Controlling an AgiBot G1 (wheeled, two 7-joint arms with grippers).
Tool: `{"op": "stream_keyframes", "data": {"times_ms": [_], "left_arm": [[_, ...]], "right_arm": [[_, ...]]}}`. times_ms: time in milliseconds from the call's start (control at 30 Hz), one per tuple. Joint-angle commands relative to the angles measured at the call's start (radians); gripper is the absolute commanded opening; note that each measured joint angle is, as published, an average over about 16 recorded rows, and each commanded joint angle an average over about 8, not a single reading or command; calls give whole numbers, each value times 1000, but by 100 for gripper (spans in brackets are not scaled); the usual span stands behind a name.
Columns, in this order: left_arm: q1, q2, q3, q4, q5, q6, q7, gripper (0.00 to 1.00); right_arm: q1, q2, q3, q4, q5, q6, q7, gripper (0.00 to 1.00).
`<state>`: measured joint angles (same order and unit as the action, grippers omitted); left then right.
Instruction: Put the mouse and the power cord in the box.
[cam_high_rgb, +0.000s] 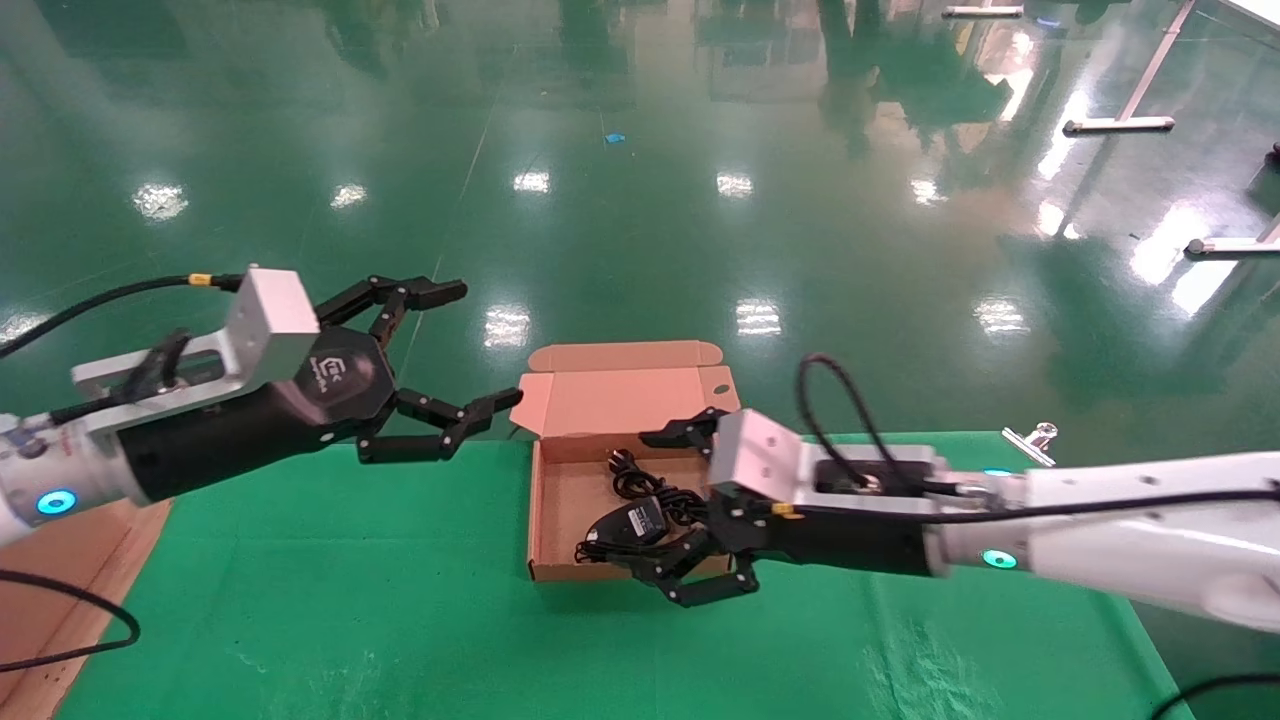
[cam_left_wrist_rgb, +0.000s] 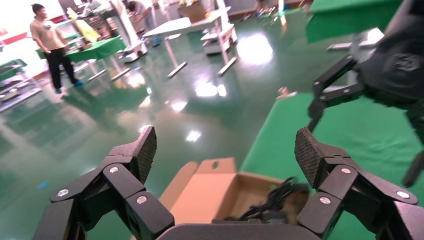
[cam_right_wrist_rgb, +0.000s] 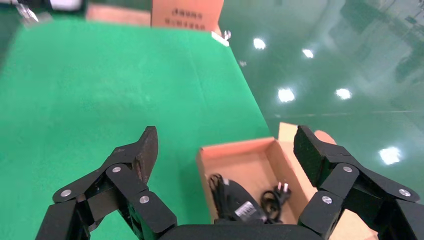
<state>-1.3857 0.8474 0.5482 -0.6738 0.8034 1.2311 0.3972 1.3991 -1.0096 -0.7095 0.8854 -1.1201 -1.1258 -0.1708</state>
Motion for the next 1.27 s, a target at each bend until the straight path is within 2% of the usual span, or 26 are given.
{"op": "stream_keyframes", "data": {"times_ms": [33,933,1100,1267], "left_arm": [[20,-15,-17,-39,-5,17,-37,100],[285,-216,-246,-559,-67,242,-536,100],[319,-241,-274,-626,-74,271,-594,100],[331,-250,-285,-651,-77,282,-610,100]], "right_arm": [[-21,25,27,25,25,-24,23,100],[-297,365,393,365,357,-338,328,100],[-332,408,441,409,400,-379,362,100],[-346,425,459,426,417,-395,372,100]]}}
